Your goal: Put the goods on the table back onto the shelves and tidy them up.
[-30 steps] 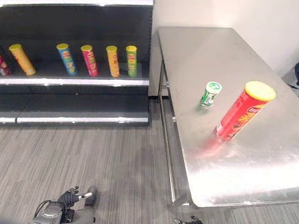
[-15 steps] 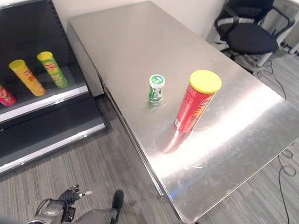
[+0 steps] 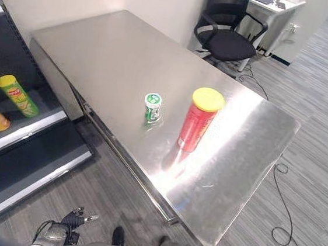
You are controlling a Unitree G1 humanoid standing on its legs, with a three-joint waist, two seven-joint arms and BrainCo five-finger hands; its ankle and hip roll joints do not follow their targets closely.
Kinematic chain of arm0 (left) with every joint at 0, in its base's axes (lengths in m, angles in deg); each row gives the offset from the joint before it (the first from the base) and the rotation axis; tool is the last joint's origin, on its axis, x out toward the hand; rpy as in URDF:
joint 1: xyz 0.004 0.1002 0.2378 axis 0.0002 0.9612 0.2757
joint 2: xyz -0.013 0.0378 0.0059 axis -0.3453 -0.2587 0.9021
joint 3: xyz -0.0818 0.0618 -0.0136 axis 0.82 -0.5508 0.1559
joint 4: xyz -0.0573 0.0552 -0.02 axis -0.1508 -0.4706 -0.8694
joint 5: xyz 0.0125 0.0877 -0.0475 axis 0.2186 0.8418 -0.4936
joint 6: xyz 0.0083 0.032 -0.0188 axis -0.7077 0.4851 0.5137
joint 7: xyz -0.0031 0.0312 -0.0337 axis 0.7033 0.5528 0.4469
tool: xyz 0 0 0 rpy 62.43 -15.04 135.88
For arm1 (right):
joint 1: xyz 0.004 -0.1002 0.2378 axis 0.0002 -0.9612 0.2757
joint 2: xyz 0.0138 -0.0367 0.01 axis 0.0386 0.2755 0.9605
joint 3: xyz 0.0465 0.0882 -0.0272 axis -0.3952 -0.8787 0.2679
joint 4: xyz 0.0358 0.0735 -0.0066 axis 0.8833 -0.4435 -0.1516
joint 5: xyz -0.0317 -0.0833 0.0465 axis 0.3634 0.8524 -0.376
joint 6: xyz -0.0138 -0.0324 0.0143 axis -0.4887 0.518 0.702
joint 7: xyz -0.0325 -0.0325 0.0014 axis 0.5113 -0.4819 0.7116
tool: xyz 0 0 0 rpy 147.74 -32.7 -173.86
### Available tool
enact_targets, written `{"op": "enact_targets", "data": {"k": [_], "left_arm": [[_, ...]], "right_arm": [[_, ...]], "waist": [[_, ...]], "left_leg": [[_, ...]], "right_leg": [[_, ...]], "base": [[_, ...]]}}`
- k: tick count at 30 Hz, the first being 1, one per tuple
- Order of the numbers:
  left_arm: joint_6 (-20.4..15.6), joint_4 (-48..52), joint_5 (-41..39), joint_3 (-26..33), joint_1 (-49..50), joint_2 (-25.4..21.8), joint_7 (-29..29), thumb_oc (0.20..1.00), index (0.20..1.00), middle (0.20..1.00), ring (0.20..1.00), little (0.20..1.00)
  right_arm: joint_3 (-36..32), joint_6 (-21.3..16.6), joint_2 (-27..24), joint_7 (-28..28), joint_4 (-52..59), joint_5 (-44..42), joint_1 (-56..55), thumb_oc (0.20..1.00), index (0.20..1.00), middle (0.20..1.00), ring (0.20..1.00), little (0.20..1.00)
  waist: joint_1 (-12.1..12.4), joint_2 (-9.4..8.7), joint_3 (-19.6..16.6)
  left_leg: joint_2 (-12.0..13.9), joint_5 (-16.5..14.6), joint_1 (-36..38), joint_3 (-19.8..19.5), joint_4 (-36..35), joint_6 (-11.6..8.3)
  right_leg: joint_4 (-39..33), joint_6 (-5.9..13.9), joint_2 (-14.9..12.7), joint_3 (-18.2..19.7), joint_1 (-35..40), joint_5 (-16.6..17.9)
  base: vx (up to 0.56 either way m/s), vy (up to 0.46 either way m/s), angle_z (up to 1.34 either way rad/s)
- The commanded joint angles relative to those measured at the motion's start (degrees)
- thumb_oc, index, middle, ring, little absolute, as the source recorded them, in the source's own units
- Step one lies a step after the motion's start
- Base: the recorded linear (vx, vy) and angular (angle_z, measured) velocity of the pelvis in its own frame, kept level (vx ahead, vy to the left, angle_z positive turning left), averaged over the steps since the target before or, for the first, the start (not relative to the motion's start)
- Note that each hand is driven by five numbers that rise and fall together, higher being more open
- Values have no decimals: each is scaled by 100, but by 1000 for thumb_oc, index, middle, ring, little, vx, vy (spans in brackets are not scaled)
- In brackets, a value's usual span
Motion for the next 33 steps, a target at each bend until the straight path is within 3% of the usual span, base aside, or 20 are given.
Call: {"op": "enact_targets", "data": {"k": [1,8,15,19,20,24,25,27,33], "left_arm": [[-162,18,63,142,-131,-147,-46,1000,1000,1000,1000,1000],[-177,60,37,194,-91,-170,-68,1000,1000,1000,1000,1000],[-212,103,5,363,-73,-376,-168,1000,1000,1000,1000,1000],[-199,-17,88,453,-70,-481,-227,1000,1000,1000,1000,1000],[-201,-79,134,496,-93,-479,-210,1000,1000,1000,1000,1000],[-231,-51,238,446,-56,-388,-168,1000,1000,1000,1000,1000],[-234,35,188,501,19,-335,-176,1000,1000,1000,1000,1000],[-238,105,141,568,64,-300,-159,1000,1000,1000,1000,1000],[-299,352,71,482,168,-300,-240,1000,1000,1000,1000,1000]], "right_arm": [[-157,-49,-221,-1,-166,-38,170,1000,1000,1000,1000,1000],[-642,-70,-462,-3,-398,-406,47,1000,1000,1000,1000,1000],[-1968,-65,-1501,-33,-1020,-977,-394,1000,1000,1000,1000,1000],[-2851,-136,-2433,-18,-968,-1334,-566,1000,1000,1000,1000,1000],[-3246,-252,-2869,88,-499,-1384,-613,1000,1000,1000,1000,1000],[-3721,-463,-3707,460,1295,-941,-690,1000,1000,1000,1000,1000],[-4019,-606,-3960,690,3051,-570,-822,1000,1000,1000,1000,1000],[-4351,-814,-4083,760,4675,-346,-864,1000,1000,1000,1000,1000],[-3852,-1301,-4534,295,6409,-428,-292,1000,1000,1000,1000,1000]], "waist": [[-24,-212,-109],[-117,-255,-151],[-284,-289,-213],[-368,-315,-261],[-426,-333,-283],[-469,-324,-300],[-512,-314,-295],[-520,-306,-310],[-389,-303,-342]], "left_leg": [[-25,-620,130,151,396,-140],[81,-663,324,261,330,-214],[156,-671,402,349,235,-279],[169,-669,450,387,169,-306],[172,-661,467,410,130,-320],[183,-683,505,441,100,-330],[194,-714,555,458,92,-333],[205,-668,537,478,87,-330],[230,-676,559,438,74,-349]], "right_leg": [[-761,406,-449,442,334,519],[-849,416,-413,561,485,510],[-853,468,-399,640,497,506],[-858,513,-398,679,494,516],[-860,531,-398,706,483,519],[-860,557,-397,740,465,516],[-861,565,-396,756,485,494],[-854,554,-392,778,436,525],[-869,529,-376,717,484,470]], "base": [[102,-55,-10],[41,-32,-9],[24,-7,-8],[27,14,-11],[14,24,-6],[-2,23,-9],[-32,19,-11],[-20,10,-9],[-5,-9,1]]}}
